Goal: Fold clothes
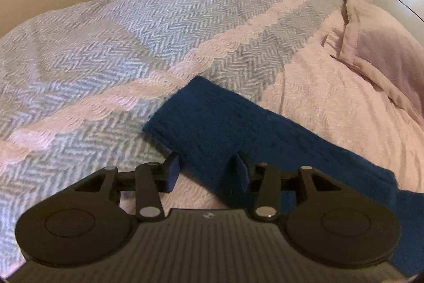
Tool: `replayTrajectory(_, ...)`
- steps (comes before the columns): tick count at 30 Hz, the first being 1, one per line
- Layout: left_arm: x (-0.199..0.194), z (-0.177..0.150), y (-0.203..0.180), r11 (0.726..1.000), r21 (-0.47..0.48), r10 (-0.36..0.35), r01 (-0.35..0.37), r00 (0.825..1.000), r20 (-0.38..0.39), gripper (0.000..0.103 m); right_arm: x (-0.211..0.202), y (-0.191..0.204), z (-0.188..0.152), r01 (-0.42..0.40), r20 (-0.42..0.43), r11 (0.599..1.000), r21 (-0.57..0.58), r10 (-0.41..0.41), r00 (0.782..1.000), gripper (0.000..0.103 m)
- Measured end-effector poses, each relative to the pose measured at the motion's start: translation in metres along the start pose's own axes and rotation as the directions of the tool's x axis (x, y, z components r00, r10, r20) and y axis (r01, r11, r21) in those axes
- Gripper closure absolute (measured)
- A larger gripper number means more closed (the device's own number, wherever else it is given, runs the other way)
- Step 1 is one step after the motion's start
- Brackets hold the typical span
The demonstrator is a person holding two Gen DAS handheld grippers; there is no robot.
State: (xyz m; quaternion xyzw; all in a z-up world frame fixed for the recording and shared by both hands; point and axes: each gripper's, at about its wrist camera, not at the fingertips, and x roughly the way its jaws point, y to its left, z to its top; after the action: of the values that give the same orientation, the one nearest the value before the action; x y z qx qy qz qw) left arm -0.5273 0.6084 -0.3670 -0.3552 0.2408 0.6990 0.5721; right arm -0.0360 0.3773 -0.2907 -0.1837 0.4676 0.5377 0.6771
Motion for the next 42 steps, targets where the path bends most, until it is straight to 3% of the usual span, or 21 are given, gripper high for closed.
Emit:
replayTrajectory(2, -0.006, 0.0, -0.008, 0.999, 0.039, -0.012, 0.011, 0.999, 0.036, 0.098, -0.005, -0.004, -0.004, 0.007, 0.003, 1.0, 0.001, -0.007, 1.0, 0.067)
replayTrajectory(5, -0.025, 0.0, -0.024, 0.992, 0.123, -0.044, 0.03, 0.993, 0.112, 0.098, -0.016, -0.016, -0.009, 0.015, 0.018, 1.0, 0.011, -0.015, 1.0, 0.067)
replayTrajectory(7, -0.052, -0.001, -0.047, 0.975, 0.217, -0.086, 0.043, 0.977, 0.193, 0.098, -0.023, -0.028, -0.013, 0.022, 0.026, 0.999, 0.031, -0.023, 0.999, 0.067)
replayTrajectory(9, -0.087, -0.005, -0.075, 0.947, 0.315, -0.155, 0.066, 0.952, 0.264, 0.098, -0.03, -0.042, -0.016, 0.025, 0.035, 0.998, 0.057, -0.027, 0.999, 0.067)
replayTrajectory(11, -0.132, -0.014, -0.11, 0.903, 0.417, -0.254, 0.102, 0.91, 0.327, 0.098, -0.038, -0.057, -0.018, 0.024, 0.044, 0.996, 0.088, -0.028, 0.999, 0.067)
replayTrajectory(14, -0.202, -0.041, -0.167, 0.821, 0.522, -0.448, 0.231, 0.827, 0.339, 0.097, -0.055, -0.081, -0.023, 0.01, 0.065, 0.991, 0.135, -0.019, 0.998, 0.067)
replayTrajectory(16, -0.245, -0.066, -0.207, 0.743, 0.578, -0.579, 0.338, 0.758, 0.3, 0.095, -0.068, -0.096, -0.025, 0.0, 0.08, 0.988, 0.155, -0.013, 0.997, 0.067)
replayTrajectory(20, -0.292, -0.139, -0.292, 0.509, 0.663, -0.774, 0.55, 0.63, 0.072, 0.079, -0.094, -0.131, -0.029, 0.013, 0.1, 0.985, 0.173, -0.031, 0.995, 0.067)
replayTrajectory(21, -0.297, -0.158, -0.309, 0.459, 0.68, -0.79, 0.571, 0.613, 0.018, 0.079, -0.098, -0.142, -0.031, 0.022, 0.096, 0.982, 0.186, -0.04, 0.995, 0.067)
replayTrajectory(23, -0.303, -0.186, -0.327, 0.42, 0.696, -0.789, 0.582, 0.613, -0.036, 0.079, -0.107, -0.164, -0.035, 0.036, 0.088, 0.976, 0.215, -0.056, 0.995, 0.067)
replayTrajectory(25, -0.303, -0.198, -0.329, 0.419, 0.69, -0.783, 0.59, 0.62, -0.055, 0.079, -0.113, -0.187, -0.039, 0.016, 0.09, 0.963, 0.271, -0.042, 0.995, 0.067)
replayTrajectory(27, -0.295, -0.19, -0.321, 0.459, 0.684, -0.752, 0.567, 0.658, -0.041, 0.079, -0.116, -0.207, -0.042, -0.017, 0.092, 0.947, 0.322, -0.013, 0.996, 0.067)
replayTrajectory(31, -0.274, -0.16, -0.302, 0.58, 0.713, -0.628, 0.394, 0.774, 0.083, 0.078, -0.104, -0.22, -0.043, -0.173, 0.134, 0.891, 0.419, 0.128, 0.983, 0.067)
replayTrajectory(33, -0.264, -0.142, -0.287, 0.631, 0.702, -0.568, 0.33, 0.813, 0.129, 0.078, -0.09, -0.214, -0.042, -0.279, 0.163, 0.839, 0.467, 0.229, 0.96, 0.067)
replayTrajectory(35, -0.258, -0.128, -0.273, 0.659, 0.69, -0.527, 0.299, 0.838, 0.14, 0.078, -0.069, -0.2, -0.039, -0.385, 0.194, 0.778, 0.497, 0.333, 0.923, 0.067)
replayTrajectory(36, -0.255, -0.123, -0.266, 0.664, 0.692, -0.51, 0.285, 0.849, 0.14, 0.078, -0.058, -0.193, -0.036, -0.425, 0.207, 0.749, 0.508, 0.373, 0.904, 0.067)
replayTrajectory(38, -0.253, -0.124, -0.257, 0.658, 0.701, -0.496, 0.275, 0.859, 0.129, 0.077, -0.034, -0.178, -0.03, -0.452, 0.203, 0.71, 0.54, 0.411, 0.889, 0.067)
replayTrajectory(42, -0.245, -0.133, -0.247, 0.626, 0.725, -0.487, 0.287, 0.87, 0.077, 0.077, 0.004, -0.167, -0.025, -0.445, 0.209, 0.643, 0.624, 0.412, 0.887, 0.067)
